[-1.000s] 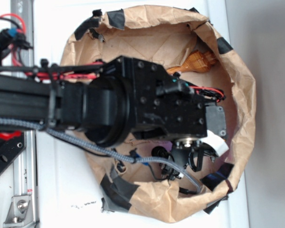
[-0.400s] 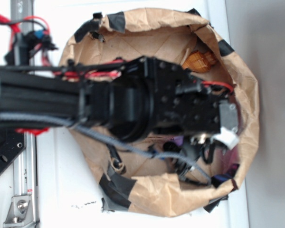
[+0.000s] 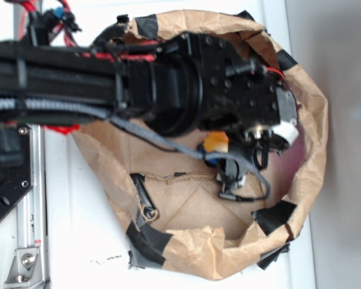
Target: Grab the yellow duck.
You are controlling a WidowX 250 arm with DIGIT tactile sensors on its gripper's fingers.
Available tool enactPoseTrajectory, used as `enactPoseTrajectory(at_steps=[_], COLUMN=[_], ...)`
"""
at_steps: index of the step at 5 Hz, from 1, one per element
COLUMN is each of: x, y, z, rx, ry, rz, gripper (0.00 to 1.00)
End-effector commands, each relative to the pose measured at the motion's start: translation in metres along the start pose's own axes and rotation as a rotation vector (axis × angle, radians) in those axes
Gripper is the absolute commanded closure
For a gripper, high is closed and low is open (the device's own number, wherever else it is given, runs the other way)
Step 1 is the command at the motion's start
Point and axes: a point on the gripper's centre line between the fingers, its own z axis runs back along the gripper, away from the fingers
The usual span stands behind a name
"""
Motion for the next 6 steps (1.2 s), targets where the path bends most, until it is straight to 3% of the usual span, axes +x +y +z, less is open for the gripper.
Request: enactPoseTrajectory(at_steps=[1,2,3,4,6], x=[-0.010,-0.011,-0.016,-0.019,-0.015], y=[-0.003,-0.021,-0.030,-0.036,-0.056], z=[0.021,0.021,0.018,0.009,0.018], rx=[-0.007,-0.069,-0.078,-0.127,-0.178], ry=[-0.034,-0.038,-0.010,-0.002,-0.030], rz=[0.013,-0.037,-0.056,-0.070,-0.119], gripper=[0.00,0.00,0.00,0.00,0.00])
